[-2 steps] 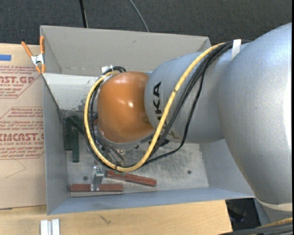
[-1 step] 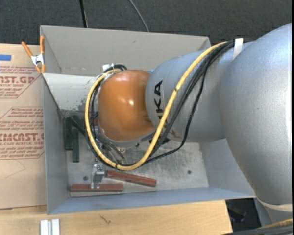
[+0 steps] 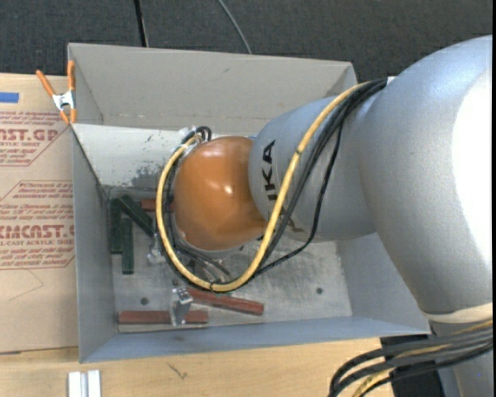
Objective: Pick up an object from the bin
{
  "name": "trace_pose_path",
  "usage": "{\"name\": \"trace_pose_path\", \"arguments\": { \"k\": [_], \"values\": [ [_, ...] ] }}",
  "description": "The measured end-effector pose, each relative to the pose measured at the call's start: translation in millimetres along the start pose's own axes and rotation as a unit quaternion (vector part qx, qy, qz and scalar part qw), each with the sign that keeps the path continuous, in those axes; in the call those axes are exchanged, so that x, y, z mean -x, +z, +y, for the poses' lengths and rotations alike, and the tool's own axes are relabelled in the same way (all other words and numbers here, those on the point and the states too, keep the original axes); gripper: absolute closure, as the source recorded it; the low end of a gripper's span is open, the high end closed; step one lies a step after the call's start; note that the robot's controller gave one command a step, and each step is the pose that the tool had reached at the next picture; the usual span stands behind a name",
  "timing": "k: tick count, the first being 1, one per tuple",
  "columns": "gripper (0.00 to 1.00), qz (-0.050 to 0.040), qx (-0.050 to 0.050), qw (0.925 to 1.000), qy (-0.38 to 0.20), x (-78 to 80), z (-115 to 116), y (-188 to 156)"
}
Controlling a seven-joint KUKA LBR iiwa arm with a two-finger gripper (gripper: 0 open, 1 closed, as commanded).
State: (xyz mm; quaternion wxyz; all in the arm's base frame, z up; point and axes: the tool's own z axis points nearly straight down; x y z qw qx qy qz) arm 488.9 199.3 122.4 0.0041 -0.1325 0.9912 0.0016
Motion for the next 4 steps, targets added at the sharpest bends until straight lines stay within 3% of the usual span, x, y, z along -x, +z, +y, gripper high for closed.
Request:
{"name": "trace_pose_path", "arguments": {
  "k": [1,2,3,4],
  "values": [
    [0.00,0.0004,-0.001,0.9970,-0.078,-4.0,-14,42],
    [1.00,-0.0039,0.000,0.9999,0.016,-16.9,-88,43],
    [1.00,-0.0039,0.000,0.9999,0.016,-16.9,-88,43],
    [1.00,0.0126,-0.001,0.9994,-0.034,27.7,-89,46]
  ]
}}
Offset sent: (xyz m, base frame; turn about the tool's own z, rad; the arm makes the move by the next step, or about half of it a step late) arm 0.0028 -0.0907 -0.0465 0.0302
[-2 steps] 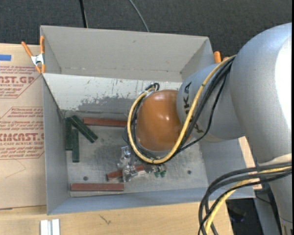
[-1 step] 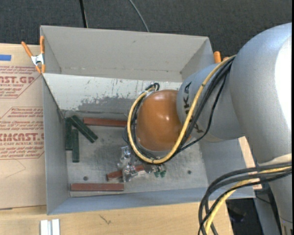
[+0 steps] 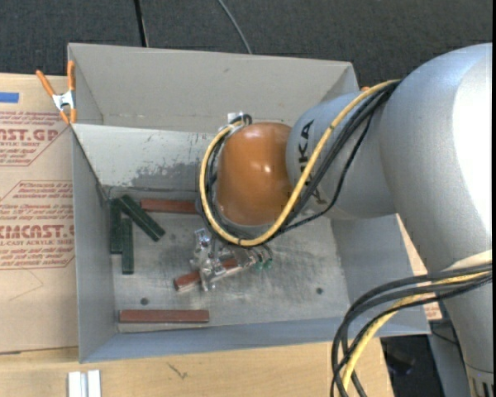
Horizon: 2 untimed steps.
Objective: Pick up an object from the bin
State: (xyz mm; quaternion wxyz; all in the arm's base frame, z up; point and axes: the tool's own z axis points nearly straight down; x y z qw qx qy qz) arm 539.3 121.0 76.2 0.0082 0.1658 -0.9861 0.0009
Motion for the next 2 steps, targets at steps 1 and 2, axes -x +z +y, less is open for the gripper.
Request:
{"name": "trace_pose_path", "arguments": {
  "k": [1,2],
  "values": [
    [1.00,-0.0092,0.000,0.9997,-0.023,-19.3,-9.9,-162.4],
    [1.00,-0.0084,0.000,0.9997,-0.023,-19.7,-9.6,-161.7]
  ]
}}
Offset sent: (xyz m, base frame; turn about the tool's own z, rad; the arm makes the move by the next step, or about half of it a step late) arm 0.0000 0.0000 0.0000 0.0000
